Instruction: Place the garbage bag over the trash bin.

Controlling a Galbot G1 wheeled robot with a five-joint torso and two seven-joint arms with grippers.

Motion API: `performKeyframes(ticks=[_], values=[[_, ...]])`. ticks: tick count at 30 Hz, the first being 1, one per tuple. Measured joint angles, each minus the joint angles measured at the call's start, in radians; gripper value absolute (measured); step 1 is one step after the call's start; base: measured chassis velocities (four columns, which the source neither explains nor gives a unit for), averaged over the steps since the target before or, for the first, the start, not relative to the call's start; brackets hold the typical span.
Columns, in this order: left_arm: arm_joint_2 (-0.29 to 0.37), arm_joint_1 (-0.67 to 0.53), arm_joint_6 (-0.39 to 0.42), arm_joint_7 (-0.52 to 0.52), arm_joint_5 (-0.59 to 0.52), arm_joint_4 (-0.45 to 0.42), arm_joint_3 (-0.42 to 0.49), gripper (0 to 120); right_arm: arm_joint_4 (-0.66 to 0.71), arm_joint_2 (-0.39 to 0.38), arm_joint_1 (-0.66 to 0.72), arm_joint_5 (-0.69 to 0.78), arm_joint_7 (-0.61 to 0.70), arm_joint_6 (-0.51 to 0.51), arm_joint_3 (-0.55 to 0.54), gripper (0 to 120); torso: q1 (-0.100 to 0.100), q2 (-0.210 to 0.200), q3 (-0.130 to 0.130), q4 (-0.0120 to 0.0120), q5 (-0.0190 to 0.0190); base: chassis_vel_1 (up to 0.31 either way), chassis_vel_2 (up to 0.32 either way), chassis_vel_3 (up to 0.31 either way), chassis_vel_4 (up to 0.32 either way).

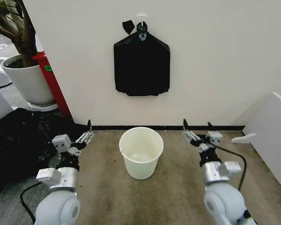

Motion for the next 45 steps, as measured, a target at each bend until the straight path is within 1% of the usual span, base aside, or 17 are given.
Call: performKeyframes(ticks=[4,5,7,10,11,13,16,17,23,25,27,31,35,37,39,40,45], values=[[-0.001,0.018,-0.005,-0.007,0.015,0.0,-0.001,100,-0.146,-0.007,0.203,0.076,-0.033,0.074,-0.095,100,0.0,0.0,0.0,0.0001,-0.0003,0.0,0.0,0.0,0.0],[-0.001,0.018,-0.005,-0.007,0.015,0.0,-0.001,100,-0.146,-0.007,0.203,0.076,-0.033,0.074,-0.095,100,0.0,0.0,0.0,0.0001,-0.0003,0.0,0.0,0.0,0.0],[0.0,0.02,-0.005,-0.008,0.021,0.001,-0.001,100,-0.2,-0.002,0.279,0.105,-0.036,0.096,-0.136,100,0.0,0.0,0.0,0.0002,0.0,0.0,0.0,0.0,0.0],[0.001,0.015,-0.005,-0.008,0.033,0.024,-0.001,100,-0.324,0.024,0.45,0.133,-0.043,0.137,-0.213,100,0.0,0.0,0.0,-0.0001,-0.0001,0.0,0.0,0.0,0.0],[0.001,0.015,-0.005,-0.008,0.033,0.024,-0.001,100,-0.324,0.024,0.45,0.133,-0.043,0.137,-0.213,100,0.0,0.0,0.0,-0.0001,-0.0001,0.0,0.0,0.0,0.0],[-0.001,0.012,-0.005,-0.01,0.038,0.037,0.0,100,-0.392,0.041,0.543,0.122,-0.041,0.153,-0.25,100,0.0,0.0,0.0,0.0002,-0.0007,0.0,0.0,0.0,0.0],[0.0,0.01,-0.005,-0.012,0.042,0.052,0.0,100,-0.513,0.067,0.677,0.081,-0.009,0.159,-0.317,100,0.0,0.0,0.0,0.0,-0.0002,0.0,0.0,0.0,0.0],[0.0,0.01,-0.005,-0.012,0.042,0.052,0.0,100,-0.513,0.067,0.677,0.081,-0.009,0.159,-0.317,100,0.0,0.0,0.0,0.0,-0.0002,0.0,0.0,0.0,0.0],[0.004,-0.003,-0.006,-0.023,0.041,0.074,-0.003,100,-0.758,0.143,0.943,0.006,0.014,0.183,-0.41,100,0.0,0.0,0.0,0.0001,-0.0005,0.0,0.0,0.0,0.0],[0.005,-0.005,-0.006,-0.024,0.041,0.077,-0.003,100,-0.786,0.156,0.967,-0.006,0.018,0.185,-0.415,100,0.0,0.0,0.0,0.0001,-0.0005,0.0,0.0,0.0,0.0],[0.008,-0.009,-0.006,-0.028,0.039,0.086,-0.004,100,-0.87,0.196,1.036,-0.054,0.031,0.188,-0.425,100,0.0,0.0,0.0,0.0002,-0.0007,0.0,0.0,0.0,0.0],[0.011,-0.017,-0.006,-0.033,0.037,0.095,-0.004,100,-0.942,0.228,1.075,-0.098,0.045,0.189,-0.43,98,0.0,0.0,0.0,-0.0001,-0.0005,0.0,0.0,0.0,0.0],[0.01,-0.022,-0.006,-0.036,0.037,0.104,-0.002,100,-1.026,0.251,1.103,-0.171,0.072,0.189,-0.431,84,0.0,0.0,0.0,0.0,-0.0003,0.0,0.0,0.0,0.0],[0.01,-0.022,-0.006,-0.036,0.037,0.105,-0.001,100,-1.038,0.252,1.108,-0.178,0.074,0.189,-0.433,82,0.0,0.0,0.0,-0.0001,-0.0003,0.0,0.0,0.0,0.0],[0.009,-0.023,-0.006,-0.037,0.038,0.107,-0.001,100,-1.069,0.255,1.121,-0.189,0.075,0.19,-0.439,72,0.0,0.0,0.0,-0.0003,-0.0002,0.0,0.0,0.0,0.0],[0.009,-0.023,-0.006,-0.037,0.038,0.108,-0.001,100,-1.079,0.259,1.125,-0.193,0.075,0.19,-0.44,69,0.0,0.0,0.0,-0.0004,-0.0001,0.0,0.0,0.0,0.0],[0.007,-0.019,-0.006,-0.038,0.045,0.109,-0.001,100,-1.135,0.291,1.155,-0.226,0.088,0.19,-0.428,68,0.0,0.0,0.0,0.0,-0.0002,0.0,0.0,0.0,0.0]])
